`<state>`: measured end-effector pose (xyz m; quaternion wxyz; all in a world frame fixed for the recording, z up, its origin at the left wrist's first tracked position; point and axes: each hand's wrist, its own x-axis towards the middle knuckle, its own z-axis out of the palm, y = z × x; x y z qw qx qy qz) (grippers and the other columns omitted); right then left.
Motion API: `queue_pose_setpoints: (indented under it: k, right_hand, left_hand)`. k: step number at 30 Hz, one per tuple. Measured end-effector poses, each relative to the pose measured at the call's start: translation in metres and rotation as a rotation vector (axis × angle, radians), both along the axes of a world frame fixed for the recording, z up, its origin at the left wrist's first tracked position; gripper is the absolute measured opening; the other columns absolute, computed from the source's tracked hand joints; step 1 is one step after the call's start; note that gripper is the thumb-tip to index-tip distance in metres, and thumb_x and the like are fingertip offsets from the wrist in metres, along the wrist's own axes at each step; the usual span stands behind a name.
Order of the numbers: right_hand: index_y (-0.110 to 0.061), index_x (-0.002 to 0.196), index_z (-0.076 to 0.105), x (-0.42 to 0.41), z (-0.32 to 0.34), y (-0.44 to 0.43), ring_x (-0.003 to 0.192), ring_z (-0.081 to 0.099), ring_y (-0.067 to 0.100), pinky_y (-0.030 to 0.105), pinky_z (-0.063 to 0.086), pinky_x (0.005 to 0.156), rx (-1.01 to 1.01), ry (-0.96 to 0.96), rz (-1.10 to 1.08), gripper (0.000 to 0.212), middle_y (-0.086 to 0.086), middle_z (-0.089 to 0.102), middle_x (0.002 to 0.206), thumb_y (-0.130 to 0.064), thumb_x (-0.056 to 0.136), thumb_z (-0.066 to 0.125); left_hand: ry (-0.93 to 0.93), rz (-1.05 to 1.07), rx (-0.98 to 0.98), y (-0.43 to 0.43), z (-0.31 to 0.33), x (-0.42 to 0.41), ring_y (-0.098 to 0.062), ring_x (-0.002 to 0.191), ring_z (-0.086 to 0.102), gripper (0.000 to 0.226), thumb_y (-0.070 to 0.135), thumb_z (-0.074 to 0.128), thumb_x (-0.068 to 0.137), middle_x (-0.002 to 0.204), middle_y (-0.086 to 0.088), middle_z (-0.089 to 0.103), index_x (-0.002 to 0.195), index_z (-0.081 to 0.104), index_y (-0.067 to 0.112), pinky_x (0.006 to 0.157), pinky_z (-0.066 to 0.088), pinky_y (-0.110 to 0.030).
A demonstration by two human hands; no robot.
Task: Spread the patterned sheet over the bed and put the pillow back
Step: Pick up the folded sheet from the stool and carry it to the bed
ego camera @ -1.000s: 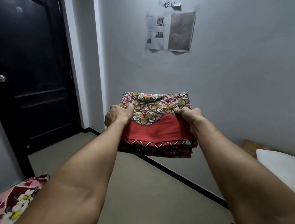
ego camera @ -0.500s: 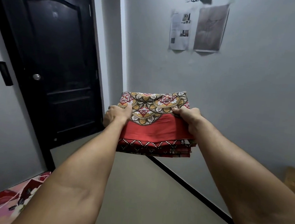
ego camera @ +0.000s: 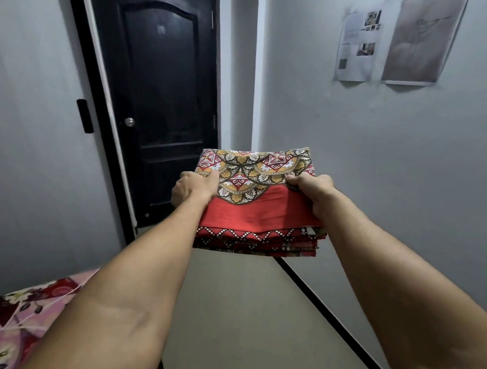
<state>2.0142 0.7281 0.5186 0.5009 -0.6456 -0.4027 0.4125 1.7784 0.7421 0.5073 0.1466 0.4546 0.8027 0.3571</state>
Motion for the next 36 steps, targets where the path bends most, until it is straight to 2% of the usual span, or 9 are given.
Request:
queue_pose_setpoints:
  k: [3,8,14,19,23,28,32,34,36]
  right_hand:
    - [-0.008,0.104,0.061,-0.006,-0.004,0.014,0.084,0.068,0.026,0.031,0.051,0.066,-0.008,-0.002,0.035,0.046,0.009,0.068,0.095,-0.033,0.075,0.086]
    - [-0.011,0.087,0.055,-0.021,-0.013,0.042,0.087,0.069,0.026,0.035,0.055,0.074,-0.017,-0.005,0.082,0.042,0.009,0.068,0.096,-0.036,0.073,0.087]
    - [-0.012,0.087,0.054,-0.039,-0.018,0.083,0.087,0.07,0.027,0.037,0.057,0.076,-0.003,-0.002,0.139,0.045,0.009,0.068,0.097,-0.038,0.071,0.088]
    - [-0.011,0.086,0.055,-0.059,-0.016,0.129,0.087,0.07,0.026,0.035,0.056,0.072,0.007,-0.014,0.189,0.042,0.009,0.067,0.096,-0.036,0.073,0.087]
    - [-0.009,0.092,0.055,-0.084,-0.012,0.172,0.078,0.067,0.024,0.031,0.052,0.062,-0.001,-0.014,0.253,0.042,0.009,0.066,0.091,-0.033,0.077,0.086]
    - [-0.009,0.091,0.057,-0.121,-0.012,0.218,0.08,0.071,0.028,0.041,0.061,0.076,-0.037,-0.027,0.311,0.044,0.011,0.069,0.092,-0.034,0.074,0.088]
    - [-0.007,0.093,0.058,-0.157,-0.006,0.25,0.075,0.068,0.025,0.033,0.053,0.063,-0.036,-0.046,0.381,0.041,0.01,0.067,0.088,-0.034,0.079,0.085]
    - [-0.008,0.091,0.058,-0.176,-0.005,0.262,0.077,0.068,0.026,0.035,0.056,0.067,-0.026,-0.047,0.415,0.04,0.01,0.067,0.089,-0.034,0.079,0.085]
    - [-0.009,0.089,0.058,-0.196,-0.005,0.275,0.083,0.071,0.028,0.041,0.06,0.079,-0.018,-0.047,0.445,0.043,0.011,0.07,0.094,-0.036,0.075,0.087]
  left_hand:
    - [0.001,0.046,-0.007,0.002,-0.004,-0.006,-0.034,0.116,0.06,0.076,0.065,0.05,0.088,0.128,-0.015,0.062,0.132,0.053,0.004,0.076,0.039,-0.036]
    - [-0.006,0.124,-0.005,0.013,-0.009,-0.021,-0.034,0.117,0.059,0.075,0.064,0.052,0.087,0.128,-0.016,0.062,0.132,0.053,0.003,0.078,0.04,-0.037]
    - [0.004,0.182,0.02,0.045,-0.014,-0.039,-0.034,0.118,0.058,0.074,0.061,0.053,0.087,0.129,-0.016,0.061,0.132,0.054,0.001,0.078,0.039,-0.036]
    - [-0.009,0.248,0.04,0.081,-0.019,-0.059,-0.034,0.115,0.06,0.075,0.062,0.053,0.085,0.127,-0.015,0.062,0.13,0.056,0.003,0.078,0.041,-0.037]
    - [-0.014,0.294,0.04,0.112,-0.021,-0.078,-0.032,0.116,0.059,0.075,0.062,0.052,0.087,0.128,-0.014,0.062,0.134,0.053,0.004,0.077,0.039,-0.036]
    - [-0.019,0.353,0.032,0.145,-0.02,-0.112,-0.032,0.116,0.059,0.073,0.061,0.053,0.087,0.128,-0.014,0.061,0.132,0.053,0.004,0.081,0.041,-0.037]
    - [-0.017,0.41,0.043,0.164,-0.017,-0.144,-0.032,0.115,0.059,0.072,0.062,0.052,0.088,0.127,-0.014,0.062,0.131,0.052,0.005,0.078,0.037,-0.036]
    - [-0.016,0.442,0.045,0.17,-0.017,-0.16,-0.032,0.114,0.059,0.072,0.063,0.052,0.088,0.126,-0.014,0.062,0.13,0.052,0.004,0.077,0.037,-0.036]
    - [-0.019,0.48,0.046,0.175,-0.017,-0.177,-0.031,0.113,0.06,0.072,0.063,0.052,0.088,0.125,-0.014,0.062,0.129,0.053,0.004,0.076,0.037,-0.035]
